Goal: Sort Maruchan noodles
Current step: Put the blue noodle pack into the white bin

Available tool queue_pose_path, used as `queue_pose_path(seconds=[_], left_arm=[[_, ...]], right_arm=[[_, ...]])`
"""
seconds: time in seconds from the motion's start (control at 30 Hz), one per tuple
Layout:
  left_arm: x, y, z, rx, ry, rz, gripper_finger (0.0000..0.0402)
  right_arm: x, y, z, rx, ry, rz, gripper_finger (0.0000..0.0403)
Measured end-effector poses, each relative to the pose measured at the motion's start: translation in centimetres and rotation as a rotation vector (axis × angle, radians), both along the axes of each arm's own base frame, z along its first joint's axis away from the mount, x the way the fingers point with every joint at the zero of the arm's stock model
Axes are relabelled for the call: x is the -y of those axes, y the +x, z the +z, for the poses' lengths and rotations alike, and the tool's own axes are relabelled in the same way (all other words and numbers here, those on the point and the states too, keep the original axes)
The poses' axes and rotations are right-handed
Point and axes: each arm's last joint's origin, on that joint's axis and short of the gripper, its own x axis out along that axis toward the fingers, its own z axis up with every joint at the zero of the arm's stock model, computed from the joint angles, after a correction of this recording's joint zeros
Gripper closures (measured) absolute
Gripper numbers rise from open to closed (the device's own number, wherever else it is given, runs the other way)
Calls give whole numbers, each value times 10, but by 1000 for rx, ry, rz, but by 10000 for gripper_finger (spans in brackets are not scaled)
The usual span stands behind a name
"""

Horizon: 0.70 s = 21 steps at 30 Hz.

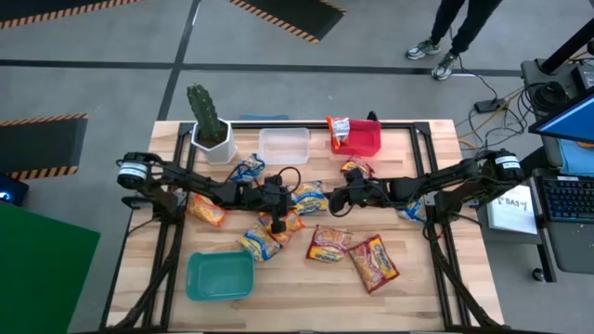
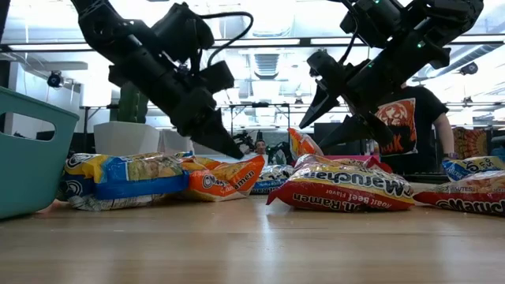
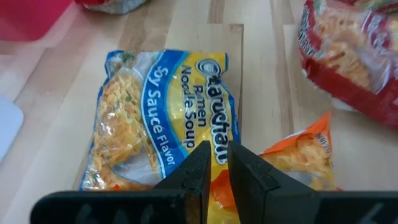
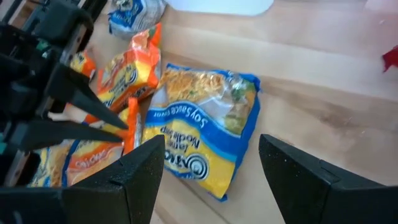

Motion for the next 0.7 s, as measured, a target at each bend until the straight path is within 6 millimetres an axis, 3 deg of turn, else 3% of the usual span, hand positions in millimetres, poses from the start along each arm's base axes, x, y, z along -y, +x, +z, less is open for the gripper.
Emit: queue_pose_path(seconds=[0.4, 0.7], left_arm=[[-1, 3, -24, -66, -10, 46, 365], [-1, 3, -30, -83, -20, 60, 365]], right_arm=[[1, 2, -4, -11, -48, -35, 154], [2, 22, -39, -19, -46, -37, 154]])
